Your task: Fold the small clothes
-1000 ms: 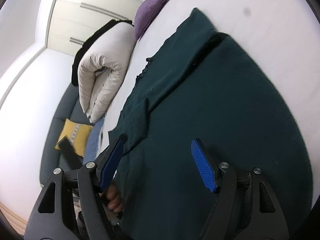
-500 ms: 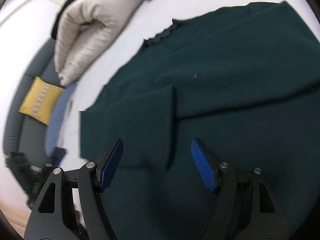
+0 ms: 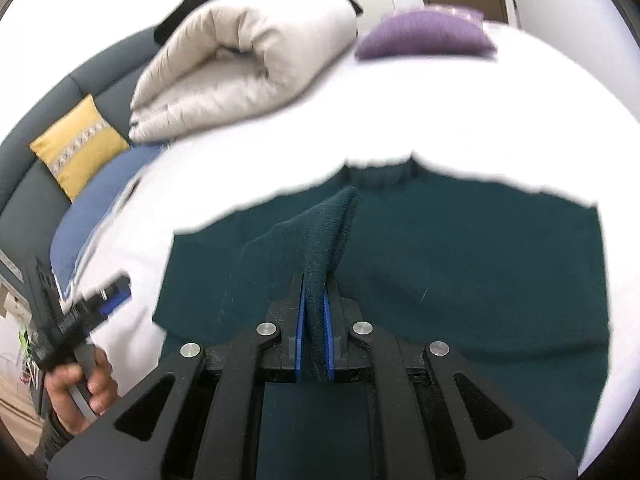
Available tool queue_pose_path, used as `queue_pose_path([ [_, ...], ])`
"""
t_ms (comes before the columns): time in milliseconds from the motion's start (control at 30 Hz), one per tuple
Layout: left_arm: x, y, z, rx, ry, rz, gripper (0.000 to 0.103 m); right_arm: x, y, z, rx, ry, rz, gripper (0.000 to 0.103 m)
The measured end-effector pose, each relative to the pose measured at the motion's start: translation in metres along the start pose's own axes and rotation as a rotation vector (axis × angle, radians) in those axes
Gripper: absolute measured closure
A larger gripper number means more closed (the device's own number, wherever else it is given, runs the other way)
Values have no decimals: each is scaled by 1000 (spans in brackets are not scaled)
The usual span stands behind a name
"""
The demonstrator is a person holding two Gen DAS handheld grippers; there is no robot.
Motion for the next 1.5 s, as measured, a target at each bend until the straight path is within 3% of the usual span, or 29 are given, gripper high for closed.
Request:
queue_pose_path([
  [167,1,7,-3,43,45,-2,16,18,18,-60,-37,78,6,97],
  [367,3,31,-15,118,151,41,30,-16,66,-134,-9,253,98,96],
  [500,14,60,-22,178,192,83,33,-20,73,-139,33,274,81,93],
  [767,21,120,-5,285,161,206,33,-31,69,-141,104,312,99,82],
  [833,20,124,0,279,150,203,40,-32,69,-142,107,308,100,82],
  [867,19,124,1,277,151,200,54,-32,71,-141,92,283,104,83],
  [900,19,126,0,268,159,204,74,-31,73,-140,70,258,108,92],
  [1000,23,129,-13,272,239,214,94,-30,75,-136,6,205,101,97],
  [1133,30,120,-21,265,306,158,95,-28,59,-131,-36,187,41,97],
  [1200,23,131,-9,272,294,181,94,-32,51,-132,-35,207,17,97],
  [1333,25,132,-8,258,311,163,93,-45,68,-148,4,281,54,98],
  [1400,27,124,-7,249,298,161,85,-42,67,-149,18,290,58,97],
  [1500,30,98,-10,272,292,110,84,-40,63,-147,48,295,60,94],
])
Point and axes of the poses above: each gripper's, at about its wrist camera, not at the fingertips, and y roughly the way its jaws point, z to its left, x to its top, the point moved 8 cm from there along y, roughly the way its jaws point, and after that the axes turned 5 degrees about -x, right-handed, at the moved point
